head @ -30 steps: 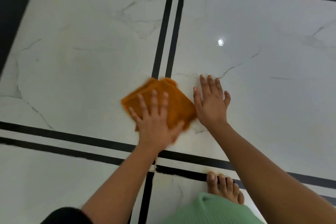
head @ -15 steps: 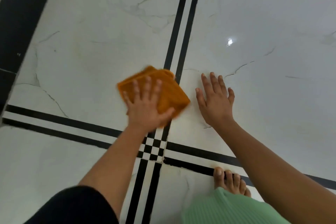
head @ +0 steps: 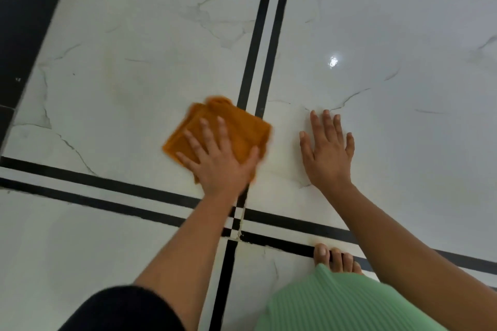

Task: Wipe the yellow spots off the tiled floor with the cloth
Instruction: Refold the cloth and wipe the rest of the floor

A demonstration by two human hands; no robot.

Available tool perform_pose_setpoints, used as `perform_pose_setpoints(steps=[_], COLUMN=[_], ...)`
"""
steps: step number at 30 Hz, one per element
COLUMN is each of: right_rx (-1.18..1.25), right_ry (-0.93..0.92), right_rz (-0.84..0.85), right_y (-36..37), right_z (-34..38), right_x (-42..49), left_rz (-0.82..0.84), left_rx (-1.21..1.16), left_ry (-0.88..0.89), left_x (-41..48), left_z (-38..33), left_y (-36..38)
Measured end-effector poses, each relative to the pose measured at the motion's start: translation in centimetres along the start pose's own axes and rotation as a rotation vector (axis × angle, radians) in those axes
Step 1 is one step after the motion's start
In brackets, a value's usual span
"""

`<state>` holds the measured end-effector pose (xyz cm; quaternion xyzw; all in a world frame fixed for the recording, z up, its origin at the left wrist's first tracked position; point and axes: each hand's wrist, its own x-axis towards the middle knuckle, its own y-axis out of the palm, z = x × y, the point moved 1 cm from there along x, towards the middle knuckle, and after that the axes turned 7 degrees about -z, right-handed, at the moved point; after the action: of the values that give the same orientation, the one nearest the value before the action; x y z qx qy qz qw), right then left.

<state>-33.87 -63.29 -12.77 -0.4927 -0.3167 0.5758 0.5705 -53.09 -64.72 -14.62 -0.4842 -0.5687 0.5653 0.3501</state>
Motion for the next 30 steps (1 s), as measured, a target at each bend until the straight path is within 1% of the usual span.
perform_pose_setpoints(steps=[2,3,6,9,11,13,14,15,16,17,18,20,21,22,24,26,27,28,29,30], right_rx=[0.004,0.011,0.085,0.127,0.051,-0.082,-0.139,-0.182,-0.205,-0.212,-0.21,-0.202,-0.207,-0.217,-0.241,-0.261,-0.278,-0.28,-0.27,-0.249], right_ry=[-0.048,-0.095,-0.309,-0.496,-0.592,-0.717,-0.771,-0.786,-0.757,-0.685,-0.576,-0.383,-0.359,-0.39,-0.544,-0.689,-0.692,-0.63,-0.508,-0.347], right_rz=[-0.031,-0.044,-0.016,0.018,0.09,0.152,0.159,0.152,0.129,0.099,0.061,-0.016,-0.042,-0.052,-0.039,-0.005,-0.002,-0.007,-0.025,-0.063], right_y=[-0.1,-0.2,0.2,1.3,2.7,3.9,4.2,4.2,3.9,3.2,2.5,1.7,1.8,2.0,2.2,1.7,1.0,0.1,-0.9,-1.6], right_z=[1.4,2.3,5.2,7.9,8.9,9.4,9.4,9.6,9.7,9.7,9.6,9.4,9.4,9.5,10.1,10.6,10.4,10.1,9.1,7.9], right_x=[0.3,0.4,0.1,0.4,1.0,2.2,3.5,5.5,8.0,10.6,13.0,16.5,17.1,17.0,17.5,20.5,23.2,25.6,27.9,29.6], left_rz=[0.056,0.078,0.066,-0.008,-0.071,-0.113,-0.12,-0.122,-0.122,-0.123,-0.124,-0.126,-0.126,-0.121,-0.119,-0.131,-0.133,-0.132,-0.125,-0.113], left_rx=[0.062,0.06,-0.058,-0.216,-0.256,-0.275,-0.267,-0.252,-0.231,-0.203,-0.171,-0.126,-0.121,-0.124,-0.149,-0.123,-0.09,-0.058,-0.04,-0.036], left_ry=[0.175,0.216,0.259,0.33,0.294,0.188,0.165,0.17,0.189,0.206,0.211,0.174,0.147,0.12,0.1,0.135,0.164,0.186,0.204,0.218], left_x=[-1.5,-0.9,1.6,2.4,3.1,4.6,5.4,6.5,7.8,9.1,10.5,13.7,15.4,16.8,19.3,20.6,21.1,21.4,21.8,22.1], left_z=[-0.5,-0.3,1.3,3.8,5.7,6.8,6.9,6.7,6.2,5.5,4.8,3.1,2.3,1.6,0.3,-0.6,-1.4,-2.0,-2.9,-3.6], left_y=[0.2,0.0,-0.9,-1.9,-2.3,-2.6,-2.7,-2.7,-2.8,-2.9,-3.0,-3.2,-3.3,-3.4,-3.4,-3.4,-3.3,-3.4,-3.5,-3.6])
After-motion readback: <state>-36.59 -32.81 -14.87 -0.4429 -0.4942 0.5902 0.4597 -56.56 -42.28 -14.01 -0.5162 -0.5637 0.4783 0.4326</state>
